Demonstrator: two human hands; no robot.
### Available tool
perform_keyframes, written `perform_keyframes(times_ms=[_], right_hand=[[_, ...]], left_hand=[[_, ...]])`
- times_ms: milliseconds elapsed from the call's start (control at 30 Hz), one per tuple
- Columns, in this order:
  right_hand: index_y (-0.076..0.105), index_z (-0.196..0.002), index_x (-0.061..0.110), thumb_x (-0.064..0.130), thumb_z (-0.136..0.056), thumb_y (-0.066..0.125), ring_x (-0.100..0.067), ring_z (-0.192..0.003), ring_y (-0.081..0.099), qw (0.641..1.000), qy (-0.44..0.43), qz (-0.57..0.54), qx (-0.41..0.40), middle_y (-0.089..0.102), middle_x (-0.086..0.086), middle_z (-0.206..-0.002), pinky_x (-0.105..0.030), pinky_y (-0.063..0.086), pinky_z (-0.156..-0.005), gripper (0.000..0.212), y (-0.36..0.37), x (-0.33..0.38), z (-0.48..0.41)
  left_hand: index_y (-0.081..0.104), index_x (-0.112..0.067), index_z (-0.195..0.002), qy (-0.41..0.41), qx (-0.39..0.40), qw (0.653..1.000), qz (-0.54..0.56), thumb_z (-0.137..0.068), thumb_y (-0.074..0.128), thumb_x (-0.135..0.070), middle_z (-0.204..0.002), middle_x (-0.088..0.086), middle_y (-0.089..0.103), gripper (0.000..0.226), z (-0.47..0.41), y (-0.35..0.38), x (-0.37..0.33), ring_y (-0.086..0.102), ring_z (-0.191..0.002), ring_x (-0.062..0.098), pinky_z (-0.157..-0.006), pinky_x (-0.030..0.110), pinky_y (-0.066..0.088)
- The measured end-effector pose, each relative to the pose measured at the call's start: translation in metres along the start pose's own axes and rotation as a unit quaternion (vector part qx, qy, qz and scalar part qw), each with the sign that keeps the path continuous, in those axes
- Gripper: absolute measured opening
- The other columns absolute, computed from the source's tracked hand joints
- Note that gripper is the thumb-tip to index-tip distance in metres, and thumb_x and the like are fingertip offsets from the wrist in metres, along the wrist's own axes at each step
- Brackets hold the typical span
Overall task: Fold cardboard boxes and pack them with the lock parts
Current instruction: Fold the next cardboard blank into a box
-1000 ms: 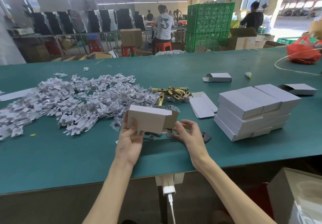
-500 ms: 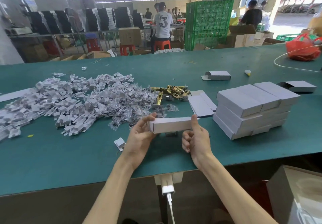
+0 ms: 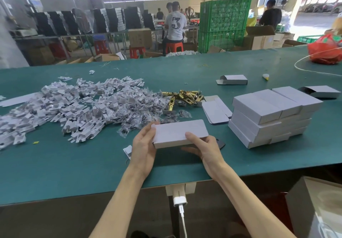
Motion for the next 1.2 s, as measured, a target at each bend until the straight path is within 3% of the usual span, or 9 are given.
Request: perform_keyframes(times_ms=[100, 167, 300, 433, 567, 800, 967, 1067, 1200], right_hand=[[0.069, -0.109, 0.001, 0.017, -0.086, 0.078, -0.019, -0.092, 0.074, 0.999, 0.012, -0.034, -0.011, 0.076, -0.008, -0.102, -0.038, 0.063, -0.078, 0.03, -0.004, -0.003, -0.002], [0.07, -0.105, 0.008, 0.017, -0.088, 0.076, -0.017, -0.09, 0.074, 0.999, 0.003, -0.052, -0.012, 0.076, -0.005, -0.097, -0.036, 0.062, -0.074, 0.021, -0.004, -0.001, -0.002], [0.068, -0.109, 0.019, 0.03, -0.079, 0.077, -0.015, -0.095, 0.073, 0.998, -0.015, -0.062, 0.006, 0.077, 0.003, -0.099, -0.034, 0.062, -0.073, 0.033, 0.003, 0.004, 0.0], [0.065, -0.114, 0.017, 0.019, -0.089, 0.072, -0.02, -0.1, 0.072, 0.996, -0.011, -0.09, 0.009, 0.076, -0.004, -0.106, -0.033, 0.061, -0.075, 0.026, 0.0, 0.003, 0.0], [0.065, -0.113, 0.016, 0.015, -0.093, 0.068, -0.02, -0.096, 0.073, 0.996, -0.014, -0.092, 0.019, 0.077, -0.005, -0.104, -0.03, 0.06, -0.076, 0.02, 0.0, 0.003, 0.001], [0.064, -0.116, 0.016, 0.02, -0.09, 0.07, -0.021, -0.101, 0.072, 0.996, -0.024, -0.08, 0.007, 0.076, -0.005, -0.107, -0.031, 0.061, -0.081, 0.027, -0.001, 0.003, 0.001], [0.066, -0.113, 0.021, 0.028, -0.084, 0.074, -0.016, -0.104, 0.071, 0.999, -0.025, -0.033, 0.002, 0.077, 0.002, -0.106, -0.036, 0.058, -0.094, 0.031, 0.001, 0.001, 0.002], [0.067, -0.113, 0.019, 0.024, -0.087, 0.074, -0.018, -0.106, 0.071, 0.999, -0.022, -0.028, -0.005, 0.077, 0.0, -0.108, -0.036, 0.057, -0.095, 0.028, -0.001, -0.001, 0.002], [0.068, -0.112, 0.02, 0.024, -0.085, 0.075, -0.017, -0.101, 0.073, 0.999, -0.027, -0.037, 0.003, 0.077, 0.001, -0.105, -0.027, 0.059, -0.083, 0.028, -0.001, -0.001, 0.003]], left_hand=[[0.061, -0.001, -0.137, -0.017, 0.004, 0.999, -0.032, -0.106, 0.055, -0.017, -0.127, 0.019, 0.067, 0.035, 0.002, 0.005, 0.004, 0.061, -0.108, 0.025, -0.088, 0.032, 0.055], [0.06, -0.001, -0.138, -0.025, 0.013, 0.999, -0.039, -0.106, 0.054, -0.016, -0.129, 0.019, 0.067, 0.036, 0.003, 0.008, 0.006, 0.061, -0.109, 0.025, -0.094, 0.034, 0.053], [0.061, -0.001, -0.136, -0.022, 0.019, 0.999, -0.031, -0.107, 0.052, -0.014, -0.128, 0.016, 0.07, 0.033, 0.002, 0.009, 0.004, 0.066, -0.108, 0.021, -0.092, 0.031, 0.056], [0.068, -0.007, -0.125, -0.01, 0.042, 0.998, -0.052, -0.108, 0.05, -0.014, -0.118, 0.003, 0.076, 0.026, 0.001, 0.012, 0.005, 0.071, -0.103, 0.011, -0.082, 0.023, 0.059], [0.067, -0.011, -0.13, -0.005, 0.05, 0.997, -0.066, -0.108, 0.051, -0.017, -0.127, 0.003, 0.073, 0.028, 0.0, 0.012, 0.005, 0.068, -0.11, 0.013, -0.084, 0.027, 0.06], [0.058, -0.019, -0.143, -0.016, 0.055, 0.997, -0.054, -0.106, 0.052, -0.02, -0.136, 0.005, 0.069, 0.037, 0.002, 0.016, 0.005, 0.066, -0.116, 0.017, -0.098, 0.039, 0.058], [0.07, -0.019, -0.13, -0.013, 0.064, 0.998, -0.022, -0.11, 0.049, -0.027, -0.128, 0.007, 0.073, 0.03, 0.003, 0.019, 0.003, 0.07, -0.112, 0.017, -0.09, 0.033, 0.061], [0.058, -0.02, -0.141, 0.0, 0.069, 0.996, -0.059, -0.111, 0.047, -0.03, -0.13, 0.0, 0.072, 0.034, 0.005, 0.019, 0.005, 0.068, -0.119, 0.016, -0.095, 0.034, 0.059], [0.043, -0.027, -0.15, 0.023, 0.087, 0.986, -0.141, -0.109, 0.049, -0.024, -0.131, -0.013, 0.07, 0.041, 0.007, 0.021, 0.008, 0.067, -0.118, 0.01, -0.095, 0.029, 0.057]])
Point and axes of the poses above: each hand's wrist, its own z-axis away from the middle knuckle, its own y-axis out of the palm, x = y × z, the point moved 8 cm from there along -z, towards the middle knuckle
